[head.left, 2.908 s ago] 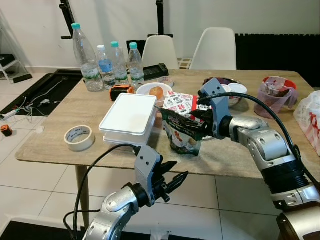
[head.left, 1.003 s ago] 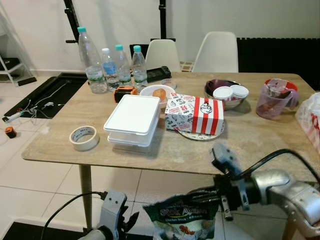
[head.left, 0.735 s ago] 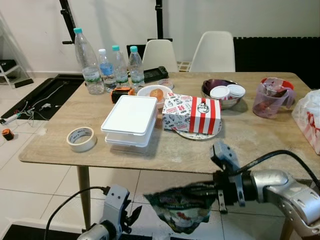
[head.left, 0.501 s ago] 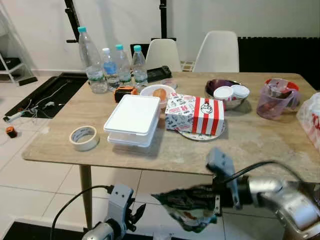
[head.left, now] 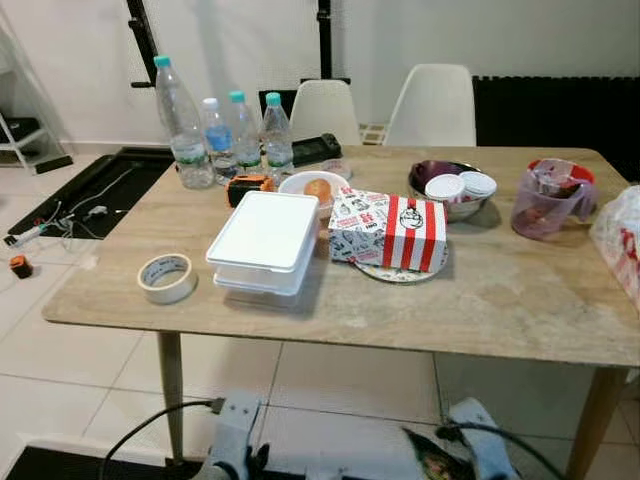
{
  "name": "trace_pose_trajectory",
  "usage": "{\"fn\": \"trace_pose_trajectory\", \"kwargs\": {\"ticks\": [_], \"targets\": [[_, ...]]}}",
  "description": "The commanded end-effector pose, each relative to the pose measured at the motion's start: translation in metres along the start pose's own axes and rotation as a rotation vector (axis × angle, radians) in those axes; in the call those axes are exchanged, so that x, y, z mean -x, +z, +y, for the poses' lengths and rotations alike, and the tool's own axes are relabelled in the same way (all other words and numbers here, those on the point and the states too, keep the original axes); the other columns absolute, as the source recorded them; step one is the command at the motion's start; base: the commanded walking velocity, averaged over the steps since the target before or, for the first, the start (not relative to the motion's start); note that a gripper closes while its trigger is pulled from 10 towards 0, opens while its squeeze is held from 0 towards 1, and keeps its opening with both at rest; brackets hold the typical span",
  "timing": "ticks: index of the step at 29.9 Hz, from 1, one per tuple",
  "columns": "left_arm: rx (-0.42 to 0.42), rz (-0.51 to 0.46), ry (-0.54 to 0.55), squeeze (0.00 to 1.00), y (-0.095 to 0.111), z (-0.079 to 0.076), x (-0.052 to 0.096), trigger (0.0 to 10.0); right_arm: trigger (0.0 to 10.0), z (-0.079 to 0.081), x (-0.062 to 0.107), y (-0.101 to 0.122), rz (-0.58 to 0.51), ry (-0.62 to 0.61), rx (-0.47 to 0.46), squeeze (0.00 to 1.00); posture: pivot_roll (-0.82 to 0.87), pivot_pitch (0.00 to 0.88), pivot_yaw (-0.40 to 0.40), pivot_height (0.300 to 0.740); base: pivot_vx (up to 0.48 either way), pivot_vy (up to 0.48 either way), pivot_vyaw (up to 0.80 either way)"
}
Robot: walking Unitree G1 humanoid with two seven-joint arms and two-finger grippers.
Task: Restocking fridge
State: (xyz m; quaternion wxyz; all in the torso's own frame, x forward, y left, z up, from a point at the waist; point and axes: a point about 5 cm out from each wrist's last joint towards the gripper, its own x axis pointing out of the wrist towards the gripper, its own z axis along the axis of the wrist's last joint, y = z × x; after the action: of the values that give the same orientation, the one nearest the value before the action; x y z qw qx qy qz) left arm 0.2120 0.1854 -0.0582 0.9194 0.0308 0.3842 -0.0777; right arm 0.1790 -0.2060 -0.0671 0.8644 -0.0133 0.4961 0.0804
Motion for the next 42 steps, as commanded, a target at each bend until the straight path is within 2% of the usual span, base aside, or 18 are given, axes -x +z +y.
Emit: {"fn": "trace_pose_trajectory", "kwargs": {"ticks": [1,2,7,14,17,23,25,30,34,42], "targets": [[0.017,0.046,0.009,0.0,-0.007,-0.003,-0.001,10.0,10.0,-0.002,-0.001,-0.008,-0.018,-0.051,-0.112,0.0,-0.06,0.033,0.063,0.74,0.0,0.0,0.0],[0.008,0.088,0.034,0.0,-0.011,-0.001,-0.001,10.0,10.0,-0.005,-0.001,-0.016,-0.016,-0.109,-0.194,0.0,-0.06,0.033,0.071,0.74,0.0,0.0,0.0],[0.009,0.101,0.035,0.0,-0.013,-0.001,-0.001,10.0,10.0,-0.007,0.0,-0.019,-0.037,-0.153,-0.246,0.0,-0.06,0.034,0.071,0.74,0.0,0.0,0.0],[0.0,0.114,0.02,0.0,-0.018,-0.008,-0.003,10.0,10.0,-0.001,-0.007,-0.022,-0.047,-0.186,-0.188,0.0,-0.07,0.037,0.063,0.74,0.0,0.0,0.0],[-0.013,0.121,0.028,0.0,-0.018,-0.009,-0.004,10.0,10.0,0.001,-0.009,-0.022,-0.043,-0.193,-0.129,0.0,-0.07,0.036,0.05,0.74,0.0,0.0,0.0],[-0.009,0.127,0.034,0.0,-0.023,-0.012,-0.003,10.0,10.0,-0.001,-0.009,-0.019,-0.044,-0.17,-0.064,0.0,-0.05,0.035,0.014,0.74,0.0,0.0,0.0],[-0.036,0.131,0.031,0.0,-0.027,-0.013,-0.002,10.0,10.0,-0.003,-0.009,-0.017,-0.048,-0.177,-0.048,0.0,-0.05,0.035,0.005,0.74,0.0,0.0,0.0],[-0.093,0.14,0.01,0.0,-0.03,-0.015,-0.001,10.0,10.0,-0.003,-0.01,-0.014,-0.062,-0.175,-0.04,0.0,-0.05,0.033,0.004,0.74,0.0,0.0,0.0],[-0.046,0.128,0.006,0.0,-0.031,-0.017,-0.001,10.0,10.0,-0.001,-0.01,-0.02,-0.06,-0.172,-0.047,0.0,-0.06,0.031,0.014,0.74,0.0,0.0,0.0],[-0.028,0.127,0.01,0.0,-0.03,-0.016,-0.002,10.0,10.0,-0.003,-0.008,-0.028,-0.057,-0.188,-0.065,0.0,-0.07,0.022,0.037,0.74,0.0,0.0,0.0]]}}
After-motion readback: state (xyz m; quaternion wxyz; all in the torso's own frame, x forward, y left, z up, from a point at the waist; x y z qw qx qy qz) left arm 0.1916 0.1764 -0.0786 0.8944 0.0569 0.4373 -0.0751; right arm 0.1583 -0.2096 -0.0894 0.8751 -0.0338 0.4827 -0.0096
